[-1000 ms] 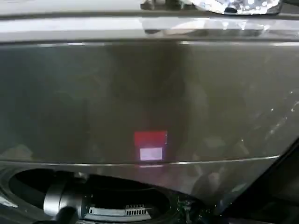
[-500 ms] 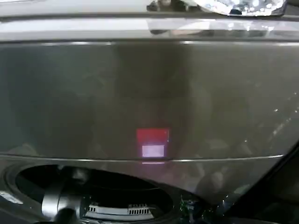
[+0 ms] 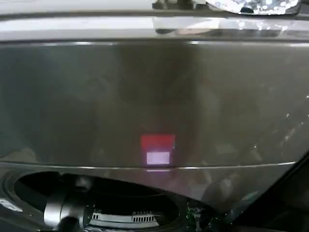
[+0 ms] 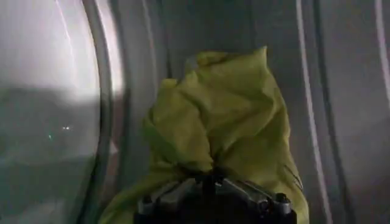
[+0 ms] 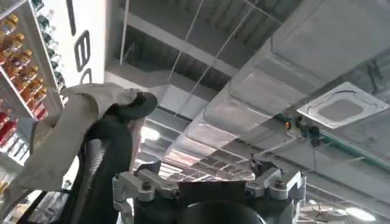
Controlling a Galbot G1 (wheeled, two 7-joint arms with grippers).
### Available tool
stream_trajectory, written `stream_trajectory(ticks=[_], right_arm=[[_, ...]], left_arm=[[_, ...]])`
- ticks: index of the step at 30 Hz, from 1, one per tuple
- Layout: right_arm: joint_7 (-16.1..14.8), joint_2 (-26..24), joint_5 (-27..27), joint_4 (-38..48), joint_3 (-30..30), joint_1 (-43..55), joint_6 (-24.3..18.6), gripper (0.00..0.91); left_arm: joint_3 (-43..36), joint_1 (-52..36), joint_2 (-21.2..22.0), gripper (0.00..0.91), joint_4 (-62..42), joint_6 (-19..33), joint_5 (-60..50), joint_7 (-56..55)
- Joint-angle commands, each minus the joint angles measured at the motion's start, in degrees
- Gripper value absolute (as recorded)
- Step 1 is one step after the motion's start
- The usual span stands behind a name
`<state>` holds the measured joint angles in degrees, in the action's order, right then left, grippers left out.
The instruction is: Grasp the clothes from the dryer.
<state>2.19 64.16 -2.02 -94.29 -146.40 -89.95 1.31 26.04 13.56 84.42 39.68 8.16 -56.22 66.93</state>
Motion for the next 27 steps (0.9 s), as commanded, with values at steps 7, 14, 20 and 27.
stream_trajectory(ticks=[7, 14, 20, 27], right_arm=[[0.0, 0.0, -0.1, 0.0, 0.1, 0.0, 0.0, 0.907], [0.0, 0.1, -0.2, -0.1, 0.0, -0.1, 0.0, 0.907], [-0.5, 0.5, -0.2, -0.4, 0.0, -0.2, -0.3, 0.907], [-0.8, 0.8, -0.1, -1.1, 0.5, 0.1, -0.7, 0.907]], left_arm=[[1.0, 3.8, 2.0, 0.0, 10.6, -13.2, 22.9, -18.6], [0.5, 5.9, 3.2, 0.0, 13.9, -19.3, 31.9, -34.3], [-0.2, 9.8, 4.1, 0.0, 21.3, -23.0, 43.0, -49.8], [-2.1, 16.9, 6.3, 0.0, 32.3, -25.2, 52.8, -65.0]])
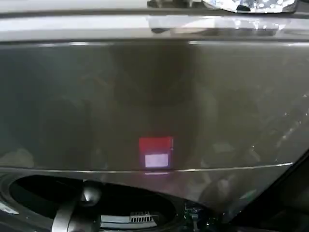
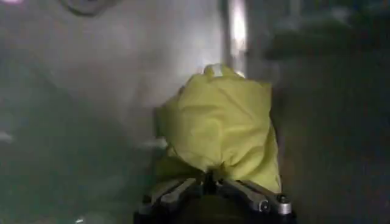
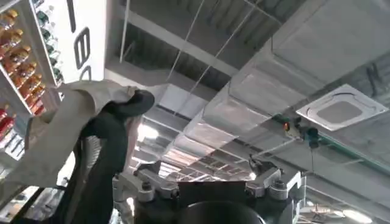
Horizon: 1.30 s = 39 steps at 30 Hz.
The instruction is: Grasp the clothes from the dryer.
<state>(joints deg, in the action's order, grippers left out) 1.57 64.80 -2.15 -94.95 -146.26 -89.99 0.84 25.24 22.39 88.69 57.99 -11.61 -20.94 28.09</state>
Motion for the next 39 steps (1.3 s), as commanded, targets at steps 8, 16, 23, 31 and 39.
stream_trajectory(ticks=[8, 16, 23, 31, 39], right_arm=[[-0.7, 0.0, -0.4, -1.1, -0.1, -0.1, -0.3, 0.907], [-1.6, 0.1, -1.4, -0.9, 0.5, 0.2, -2.0, 0.907], [-1.6, 0.1, -1.3, -0.6, 0.5, 0.0, -2.0, 0.907], [-1.7, 0.0, -1.3, -0.5, 0.5, 0.1, -2.1, 0.907], [-1.5, 0.0, -1.6, -1.3, 0.5, 0.3, -2.4, 0.907]], left_arm=[[-1.5, 9.7, 3.5, 0.0, 15.6, -3.8, 19.5, -31.3], [-1.6, 10.2, 3.5, 0.0, 16.4, -3.5, 19.2, -32.2], [-1.6, 10.1, 3.6, 0.0, 16.2, -3.0, 19.2, -32.5], [-1.5, 9.8, 3.9, 0.0, 16.0, -2.8, 19.5, -33.1], [-1.4, 9.8, 3.9, 0.0, 15.8, -2.7, 20.1, -33.7]])
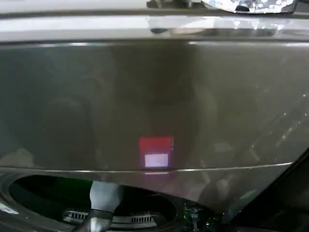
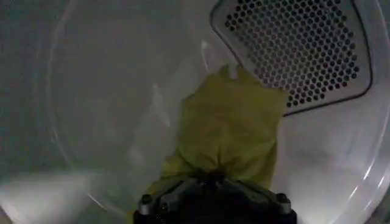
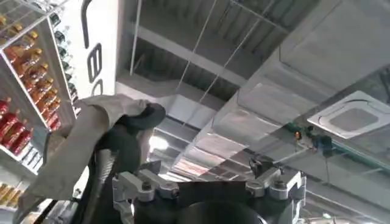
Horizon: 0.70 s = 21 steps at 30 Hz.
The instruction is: Grasp the clothes from the dryer.
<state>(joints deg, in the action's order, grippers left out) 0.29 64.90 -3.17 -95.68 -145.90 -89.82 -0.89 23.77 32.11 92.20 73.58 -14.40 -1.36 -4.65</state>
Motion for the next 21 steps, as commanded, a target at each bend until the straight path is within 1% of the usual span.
stream_trajectory(ticks=[1, 4, 18, 21], right_arm=[[-0.3, -0.1, -0.9, -0.4, 0.5, 0.2, -1.3, 0.907], [-0.4, 0.2, -0.8, -0.8, 0.6, 0.2, -0.8, 0.907], [-0.7, 0.0, -0.6, -0.4, 0.6, 0.1, -1.3, 0.907], [0.3, 0.0, -0.6, -1.6, 0.3, 0.4, 0.7, 0.907]], left_arm=[[0.0, 0.0, 0.3, 0.0, 0.1, 0.2, 0.6, -1.0], [0.0, 0.0, 0.1, 0.0, 0.1, 0.1, 0.5, -0.8], [0.1, 0.0, 0.1, 0.0, 0.0, 0.3, 0.9, -0.8], [0.1, 0.0, 0.1, 0.0, 0.0, 0.3, 0.8, -0.7]])
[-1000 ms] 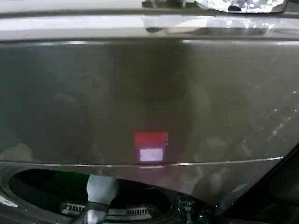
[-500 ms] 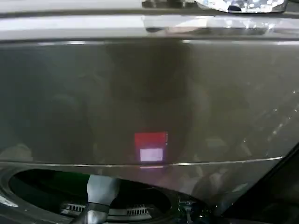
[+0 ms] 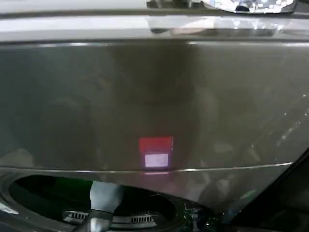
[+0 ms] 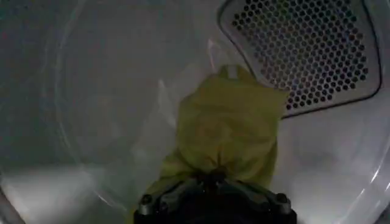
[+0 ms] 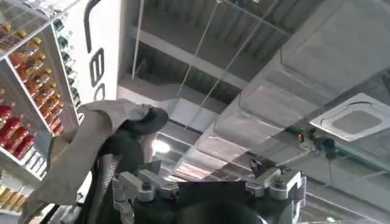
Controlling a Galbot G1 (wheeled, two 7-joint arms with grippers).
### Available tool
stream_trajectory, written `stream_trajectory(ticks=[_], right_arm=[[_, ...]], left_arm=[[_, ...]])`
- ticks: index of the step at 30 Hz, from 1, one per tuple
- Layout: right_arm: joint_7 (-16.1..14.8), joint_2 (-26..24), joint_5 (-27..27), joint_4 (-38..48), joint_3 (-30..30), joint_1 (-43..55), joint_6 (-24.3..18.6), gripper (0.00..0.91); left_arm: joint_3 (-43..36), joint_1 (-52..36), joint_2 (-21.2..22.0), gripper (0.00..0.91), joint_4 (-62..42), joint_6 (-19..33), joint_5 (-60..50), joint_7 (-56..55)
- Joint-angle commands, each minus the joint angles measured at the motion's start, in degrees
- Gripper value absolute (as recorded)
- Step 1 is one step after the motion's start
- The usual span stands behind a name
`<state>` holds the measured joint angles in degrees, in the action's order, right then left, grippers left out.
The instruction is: Grasp the clothes from the dryer.
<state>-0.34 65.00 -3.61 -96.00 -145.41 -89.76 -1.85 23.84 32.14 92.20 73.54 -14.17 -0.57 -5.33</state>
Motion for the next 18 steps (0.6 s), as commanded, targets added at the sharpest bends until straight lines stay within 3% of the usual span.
stream_trajectory(ticks=[1, 18], right_arm=[[0.8, -0.2, -0.2, -1.5, -0.2, 0.4, 1.9, 0.907], [-0.4, -0.2, -0.4, -2.2, -0.5, 0.8, 1.4, 0.907]], left_arm=[[0.0, -0.1, 0.0, 0.0, 0.0, 0.0, 0.0, 0.0], [0.2, -0.4, -0.3, 0.0, -0.5, 0.3, 0.3, 0.0]])
